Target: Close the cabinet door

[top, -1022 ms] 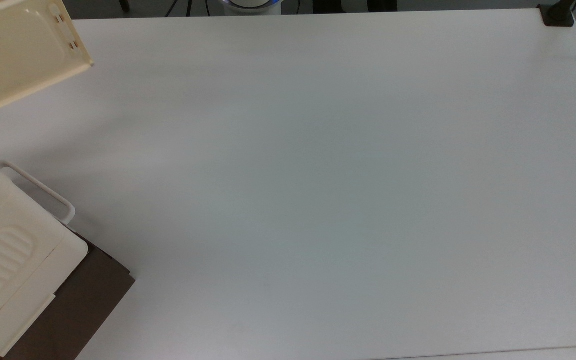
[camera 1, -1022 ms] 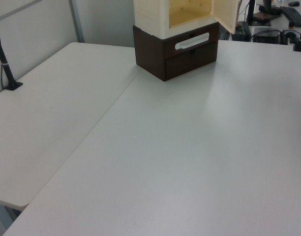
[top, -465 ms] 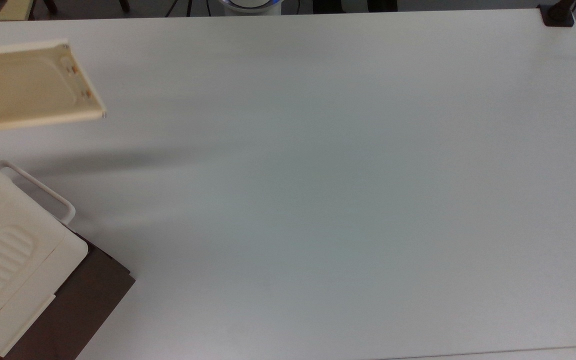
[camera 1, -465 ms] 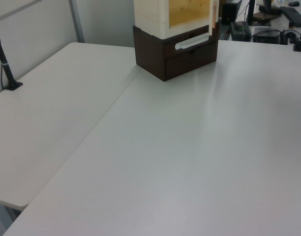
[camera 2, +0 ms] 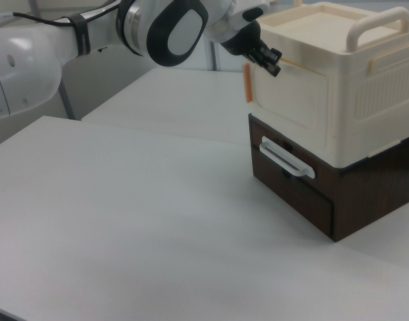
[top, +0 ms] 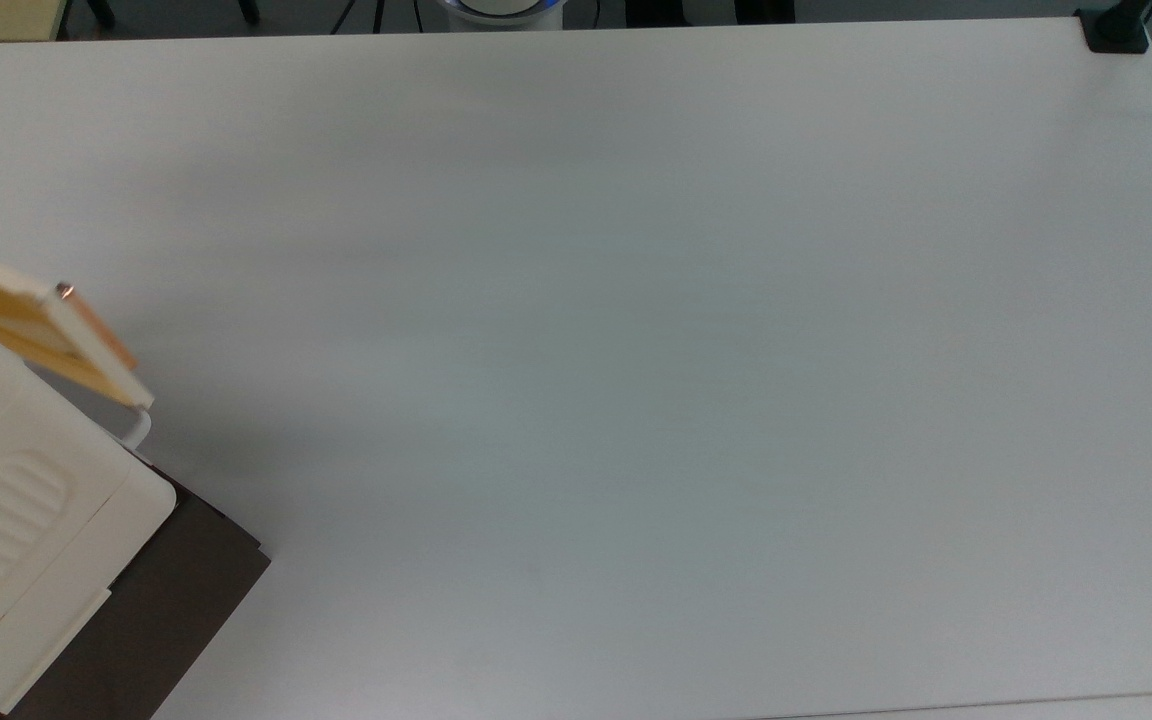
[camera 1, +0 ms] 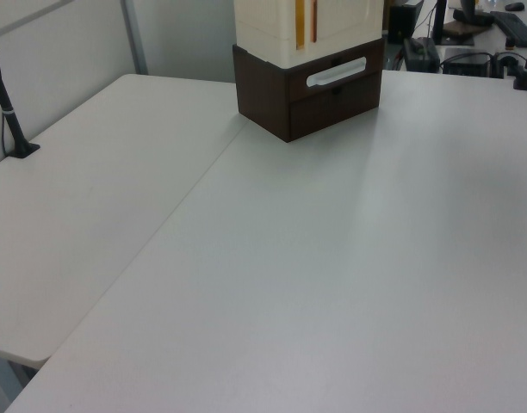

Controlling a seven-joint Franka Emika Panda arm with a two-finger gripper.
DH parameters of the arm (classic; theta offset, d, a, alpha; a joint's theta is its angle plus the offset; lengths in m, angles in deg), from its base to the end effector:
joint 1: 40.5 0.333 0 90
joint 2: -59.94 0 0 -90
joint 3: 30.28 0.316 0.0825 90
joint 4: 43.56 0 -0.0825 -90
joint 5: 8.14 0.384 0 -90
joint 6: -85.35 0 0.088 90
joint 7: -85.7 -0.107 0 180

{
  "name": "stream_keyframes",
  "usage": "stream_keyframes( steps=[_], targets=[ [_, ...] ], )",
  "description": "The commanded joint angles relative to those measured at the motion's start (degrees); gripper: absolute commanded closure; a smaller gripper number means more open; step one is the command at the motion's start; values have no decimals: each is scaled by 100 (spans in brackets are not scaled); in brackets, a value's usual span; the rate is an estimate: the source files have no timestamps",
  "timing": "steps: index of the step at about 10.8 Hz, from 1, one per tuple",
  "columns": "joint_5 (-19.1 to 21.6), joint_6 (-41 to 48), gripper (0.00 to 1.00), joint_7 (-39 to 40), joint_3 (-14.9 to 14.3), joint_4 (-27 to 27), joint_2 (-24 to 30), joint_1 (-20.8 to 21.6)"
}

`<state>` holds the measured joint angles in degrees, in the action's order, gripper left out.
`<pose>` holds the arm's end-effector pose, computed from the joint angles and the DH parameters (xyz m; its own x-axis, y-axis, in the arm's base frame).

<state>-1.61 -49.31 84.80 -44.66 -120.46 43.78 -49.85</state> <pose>0.6431 -0.2491 0.6588 0.6625 -0.3375 0.6688 -0.4084 -0.9111 -0.0552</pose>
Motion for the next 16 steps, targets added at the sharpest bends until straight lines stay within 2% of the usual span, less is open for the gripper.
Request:
stream_keyframes(
  steps=[1, 4, 7, 13, 16],
  targets=[
    [86, -140, 100, -16, 6, -141, 61, 12],
    [77, -236, 100, -33, 6, -151, -88, 29],
    [95, -772, 100, -77, 6, -142, -255, 20],
    [121, -983, 100, -77, 6, -133, -317, 3],
    [411, -1142, 100, -33, 6, -133, -317, -15]
  ],
)
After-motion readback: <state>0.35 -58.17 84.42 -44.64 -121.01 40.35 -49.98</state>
